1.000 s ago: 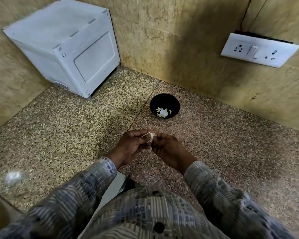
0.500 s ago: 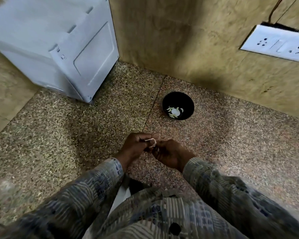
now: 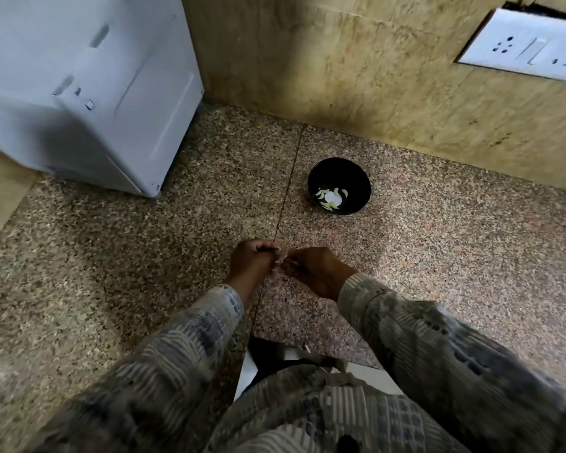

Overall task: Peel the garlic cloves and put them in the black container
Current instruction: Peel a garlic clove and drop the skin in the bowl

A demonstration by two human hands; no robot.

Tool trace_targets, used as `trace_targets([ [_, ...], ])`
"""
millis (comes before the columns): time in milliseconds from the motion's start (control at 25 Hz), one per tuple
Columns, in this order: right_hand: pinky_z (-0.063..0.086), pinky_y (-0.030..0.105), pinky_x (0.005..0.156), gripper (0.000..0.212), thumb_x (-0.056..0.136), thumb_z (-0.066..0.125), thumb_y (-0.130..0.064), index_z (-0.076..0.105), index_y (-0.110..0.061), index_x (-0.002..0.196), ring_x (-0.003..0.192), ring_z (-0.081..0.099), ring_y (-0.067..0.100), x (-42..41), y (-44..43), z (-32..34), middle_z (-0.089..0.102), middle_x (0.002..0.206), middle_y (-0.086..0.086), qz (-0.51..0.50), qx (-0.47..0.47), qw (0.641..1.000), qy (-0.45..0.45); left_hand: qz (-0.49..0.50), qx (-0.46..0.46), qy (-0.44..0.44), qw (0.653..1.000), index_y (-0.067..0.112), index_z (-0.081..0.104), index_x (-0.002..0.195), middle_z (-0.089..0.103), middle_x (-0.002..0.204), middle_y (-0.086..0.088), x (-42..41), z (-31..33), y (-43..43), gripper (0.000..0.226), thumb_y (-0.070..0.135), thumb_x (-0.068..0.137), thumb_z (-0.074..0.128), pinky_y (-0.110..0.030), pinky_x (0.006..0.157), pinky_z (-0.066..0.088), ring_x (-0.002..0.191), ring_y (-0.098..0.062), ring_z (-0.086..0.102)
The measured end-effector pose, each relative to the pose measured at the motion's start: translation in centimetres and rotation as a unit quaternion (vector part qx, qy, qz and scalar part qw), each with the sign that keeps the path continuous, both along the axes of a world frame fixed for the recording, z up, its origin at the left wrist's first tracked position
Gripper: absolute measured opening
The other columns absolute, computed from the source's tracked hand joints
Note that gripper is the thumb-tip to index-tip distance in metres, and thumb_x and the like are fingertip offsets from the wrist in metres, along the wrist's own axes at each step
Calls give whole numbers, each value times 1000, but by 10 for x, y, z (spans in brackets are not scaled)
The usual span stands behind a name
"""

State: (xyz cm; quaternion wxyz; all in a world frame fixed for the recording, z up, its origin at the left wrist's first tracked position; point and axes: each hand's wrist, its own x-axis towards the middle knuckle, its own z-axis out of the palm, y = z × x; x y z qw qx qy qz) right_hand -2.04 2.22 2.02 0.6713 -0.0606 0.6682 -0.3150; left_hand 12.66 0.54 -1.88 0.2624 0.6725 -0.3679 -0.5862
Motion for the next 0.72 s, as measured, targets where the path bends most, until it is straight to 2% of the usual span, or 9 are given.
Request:
trace_targets([
  [80,58,47,98,10,97,62,-6,71,-8,93,103,68,42,-7,-1,-7,66,110,32,26,-10,999,20,-19,-1,-62,998,24,77,72,75,66,1,10,-14,-6,16,14,84,77,-30,59,59,58,-18,72],
  [160,51,52,107,14,91,68,-12,67,-25,86,116,62,46,-19,2,-11,65,118,33,61,-11,998,6,-16,12,-56,998,27,80,72,77,70,0,18,-26,-10,19,15,82,72,-45,68,65,63,-22,75],
  [240,56,46,103,18,93,66,1,66,-17,92,114,65,37,-26,14,-9,65,121,25,81,-32,996,31,-14,14,-32,999,33,81,78,77,71,-5,23,-30,-9,29,10,84,65,-49,71,63,65,-26,73],
  [320,62,36,88,14,95,63,6,65,-6,100,103,69,31,-40,21,-15,66,116,21,80,-68,992,65,-27,-4,-36,999,33,81,84,77,72,-3,26,-21,-3,32,7,89,63,-43,67,61,67,-28,74],
  [360,63,30,77,12,97,59,8,63,-2,103,91,71,27,-46,25,-17,66,107,20,61,-69,993,69,-42,-31,-58,997,31,81,87,78,74,1,28,-17,0,28,9,90,64,-38,66,61,69,-25,75],
  [440,63,30,61,13,101,50,12,62,6,100,71,74,26,-55,34,-16,66,94,21,-4,-46,998,44,-89,-124,-147,977,28,81,95,77,84,10,29,-5,8,18,15,91,69,-24,68,57,74,-12,74],
  [520,66,36,65,17,98,50,16,64,8,93,72,74,30,-66,47,-19,68,90,23,-30,-34,998,52,-139,-201,-206,948,26,80,98,74,88,14,19,6,18,13,19,90,72,-13,68,48,75,1,67],
  [600,64,39,79,22,95,49,21,66,8,91,83,73,34,-70,59,-18,69,90,25,-26,-48,997,55,-211,-235,-194,929,24,80,101,75,90,14,-1,12,31,13,20,90,73,-7,69,46,74,5,64],
  [720,62,29,70,22,93,57,19,71,3,90,79,69,28,-73,67,-19,71,87,22,22,-69,987,143,-291,-247,-173,908,20,80,105,79,96,3,-38,3,44,18,26,89,74,-27,81,57,86,-11,72],
])
